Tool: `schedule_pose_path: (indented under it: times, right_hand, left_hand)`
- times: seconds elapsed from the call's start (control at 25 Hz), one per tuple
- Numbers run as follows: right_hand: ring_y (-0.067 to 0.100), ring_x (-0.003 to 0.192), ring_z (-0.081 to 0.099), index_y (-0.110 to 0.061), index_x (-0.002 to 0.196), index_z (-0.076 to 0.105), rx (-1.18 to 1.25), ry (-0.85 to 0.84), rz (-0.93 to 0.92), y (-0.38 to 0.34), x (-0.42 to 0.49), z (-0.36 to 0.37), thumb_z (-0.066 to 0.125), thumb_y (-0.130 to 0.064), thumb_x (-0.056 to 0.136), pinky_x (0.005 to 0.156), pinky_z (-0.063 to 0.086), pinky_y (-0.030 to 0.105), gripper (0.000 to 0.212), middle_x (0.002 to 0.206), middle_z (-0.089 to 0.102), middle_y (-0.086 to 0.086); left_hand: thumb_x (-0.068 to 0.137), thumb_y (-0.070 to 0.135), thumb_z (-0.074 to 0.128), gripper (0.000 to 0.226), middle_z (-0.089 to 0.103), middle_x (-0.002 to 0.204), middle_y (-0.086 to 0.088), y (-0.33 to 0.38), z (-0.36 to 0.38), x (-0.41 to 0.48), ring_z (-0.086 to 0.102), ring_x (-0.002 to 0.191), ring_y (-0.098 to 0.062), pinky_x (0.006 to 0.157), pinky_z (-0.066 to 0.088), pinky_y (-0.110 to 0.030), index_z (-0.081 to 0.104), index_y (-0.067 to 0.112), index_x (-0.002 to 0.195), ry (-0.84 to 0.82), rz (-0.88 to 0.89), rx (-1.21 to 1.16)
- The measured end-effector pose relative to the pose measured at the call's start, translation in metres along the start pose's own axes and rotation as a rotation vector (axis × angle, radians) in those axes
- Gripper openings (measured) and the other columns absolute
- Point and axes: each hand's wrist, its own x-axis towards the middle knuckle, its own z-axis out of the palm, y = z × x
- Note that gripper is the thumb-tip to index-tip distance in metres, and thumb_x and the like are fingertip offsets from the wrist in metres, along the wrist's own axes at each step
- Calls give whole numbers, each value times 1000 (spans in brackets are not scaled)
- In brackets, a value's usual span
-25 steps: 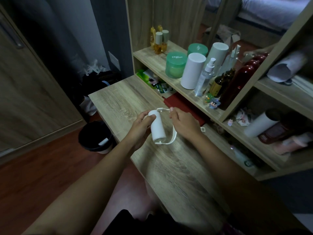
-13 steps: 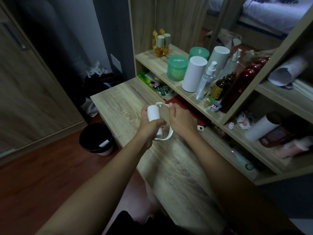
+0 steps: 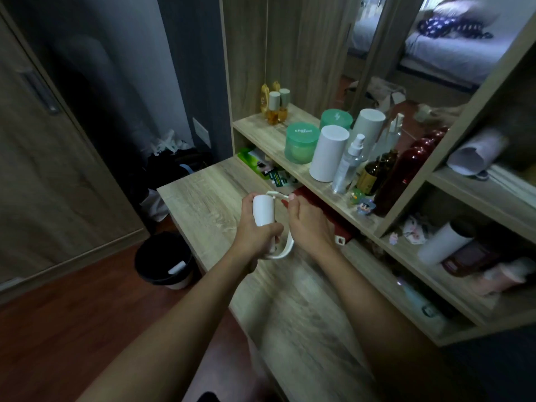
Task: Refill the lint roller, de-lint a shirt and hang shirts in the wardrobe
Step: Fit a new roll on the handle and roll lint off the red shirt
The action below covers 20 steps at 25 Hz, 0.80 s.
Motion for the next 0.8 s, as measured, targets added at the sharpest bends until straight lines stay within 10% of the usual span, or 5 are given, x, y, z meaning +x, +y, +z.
schedule_pose_path:
  times: [0.8]
  right_hand:
    - [34, 103, 59, -16, 108, 57, 55, 75, -12, -14, 0, -2, 18, -43, 99, 80, 41, 37, 48, 109, 65, 14]
  left_hand:
    - [61, 14, 62, 61, 55, 96, -20, 17, -13, -5, 57, 65, -24, 53, 51, -29, 38, 49, 105, -56, 156, 113]
